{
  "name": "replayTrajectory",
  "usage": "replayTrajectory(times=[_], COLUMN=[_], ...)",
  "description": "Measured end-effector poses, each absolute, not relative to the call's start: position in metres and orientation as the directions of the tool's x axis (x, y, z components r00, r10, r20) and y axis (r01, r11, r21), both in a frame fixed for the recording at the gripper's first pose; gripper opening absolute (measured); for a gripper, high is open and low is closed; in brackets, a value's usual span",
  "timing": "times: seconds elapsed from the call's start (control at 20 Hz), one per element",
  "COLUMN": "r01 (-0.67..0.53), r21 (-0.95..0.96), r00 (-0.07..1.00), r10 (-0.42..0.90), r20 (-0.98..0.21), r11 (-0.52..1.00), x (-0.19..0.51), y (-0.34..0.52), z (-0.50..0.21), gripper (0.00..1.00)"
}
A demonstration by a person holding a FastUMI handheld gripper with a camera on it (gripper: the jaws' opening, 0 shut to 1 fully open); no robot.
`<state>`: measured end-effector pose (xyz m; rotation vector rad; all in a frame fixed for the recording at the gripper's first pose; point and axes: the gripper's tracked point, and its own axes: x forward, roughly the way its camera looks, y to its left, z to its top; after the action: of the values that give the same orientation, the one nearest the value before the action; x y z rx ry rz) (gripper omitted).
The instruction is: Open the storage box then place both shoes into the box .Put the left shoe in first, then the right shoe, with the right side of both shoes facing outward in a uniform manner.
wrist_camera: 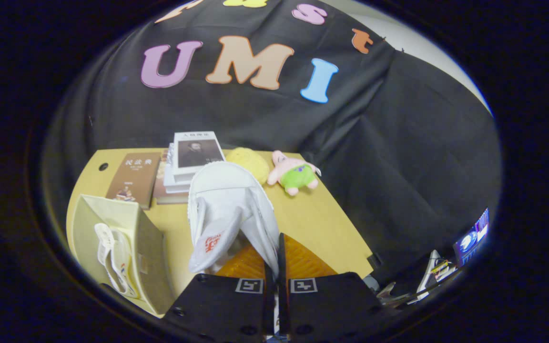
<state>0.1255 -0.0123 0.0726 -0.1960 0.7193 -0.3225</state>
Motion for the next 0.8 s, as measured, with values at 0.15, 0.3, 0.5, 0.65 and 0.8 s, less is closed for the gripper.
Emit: replayTrajectory(times=[0.15,0.3,0.5,0.65,0.8], r01=[0.148,0.062,0.006,-0.004,0.011], r21=[-0.256,-0.19,-0.088,-0.037,0.046], r00=[0.763,0.769,0.728,0.717,0.691], r10=[-0.275,-0.169,-0.065,-0.022,0.026], r20=[-0.585,-0.616,-0.682,-0.696,-0.722], r11=[0.955,0.98,0.996,0.999,0.999], x=[0.129,0.124,0.112,0.114,0.113], y=[0.044,0.1,0.163,0.195,0.22], z=[0.102,0.098,0.07,0.059,0.036], gripper=[0.07,0.07,0.07,0.07,0.07])
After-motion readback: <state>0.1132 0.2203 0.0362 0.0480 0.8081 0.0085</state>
